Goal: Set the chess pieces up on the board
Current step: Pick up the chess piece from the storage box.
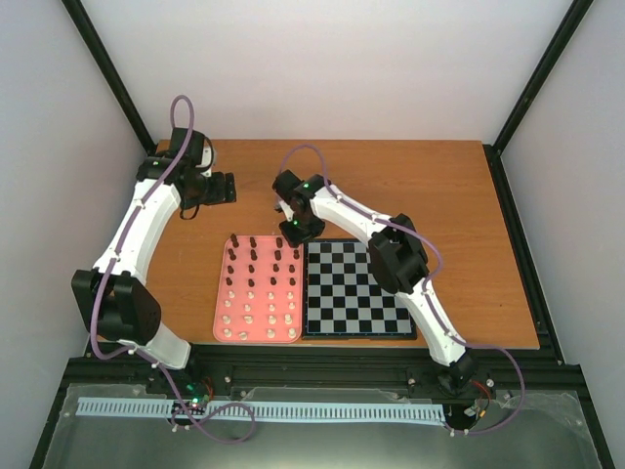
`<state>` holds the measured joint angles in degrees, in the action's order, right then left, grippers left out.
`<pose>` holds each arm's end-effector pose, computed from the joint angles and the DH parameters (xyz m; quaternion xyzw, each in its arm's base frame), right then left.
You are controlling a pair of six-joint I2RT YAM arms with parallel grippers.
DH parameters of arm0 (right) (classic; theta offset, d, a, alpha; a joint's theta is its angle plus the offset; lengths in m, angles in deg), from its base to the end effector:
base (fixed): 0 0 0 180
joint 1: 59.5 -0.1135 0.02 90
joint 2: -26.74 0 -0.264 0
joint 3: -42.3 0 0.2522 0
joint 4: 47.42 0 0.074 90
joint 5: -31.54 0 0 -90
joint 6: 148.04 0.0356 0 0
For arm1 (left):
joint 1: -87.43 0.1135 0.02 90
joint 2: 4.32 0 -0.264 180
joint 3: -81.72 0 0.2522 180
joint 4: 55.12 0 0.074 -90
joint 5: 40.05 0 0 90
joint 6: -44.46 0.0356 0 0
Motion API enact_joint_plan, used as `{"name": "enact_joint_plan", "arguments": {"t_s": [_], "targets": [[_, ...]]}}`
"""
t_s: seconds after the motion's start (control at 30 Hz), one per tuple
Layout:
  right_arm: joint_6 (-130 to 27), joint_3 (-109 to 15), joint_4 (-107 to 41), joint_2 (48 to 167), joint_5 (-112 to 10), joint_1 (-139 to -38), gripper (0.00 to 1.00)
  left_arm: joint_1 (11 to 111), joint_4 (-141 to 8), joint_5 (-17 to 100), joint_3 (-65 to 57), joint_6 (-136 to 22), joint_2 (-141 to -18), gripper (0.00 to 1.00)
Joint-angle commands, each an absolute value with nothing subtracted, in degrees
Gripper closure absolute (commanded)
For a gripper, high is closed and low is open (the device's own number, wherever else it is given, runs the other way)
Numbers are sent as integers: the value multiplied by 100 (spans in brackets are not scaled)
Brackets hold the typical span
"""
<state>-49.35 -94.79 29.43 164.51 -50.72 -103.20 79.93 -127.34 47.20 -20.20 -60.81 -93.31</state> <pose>0.3519 0.3429 0.1812 -0.3053 0.9437 0.1080 0.0676 0.3142 -0.0431 0.3397 -0.0590 0.9622 -0.0749 0.2549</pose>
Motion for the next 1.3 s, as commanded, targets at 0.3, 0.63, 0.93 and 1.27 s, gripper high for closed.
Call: {"name": "enact_joint_plan", "arguments": {"t_s": [0.3,0.63,0.93,1.27], "targets": [[-4964,-9907,3111,16687,-5075,-10371,74,7979,-12808,4705,-2114,-6066,-9391,0],[-4984,-9916,3171,16725,-4985,-10380,77,7974,-12795,4696,-2009,-6066,-9305,0],[-4986,-9961,3215,16780,-4985,-10397,73,7978,-12793,4678,-2024,-6066,-9313,0],[-5004,-9998,3252,16705,-5030,-10397,97,7979,-12780,4684,-1993,-6066,-9309,0]]}}
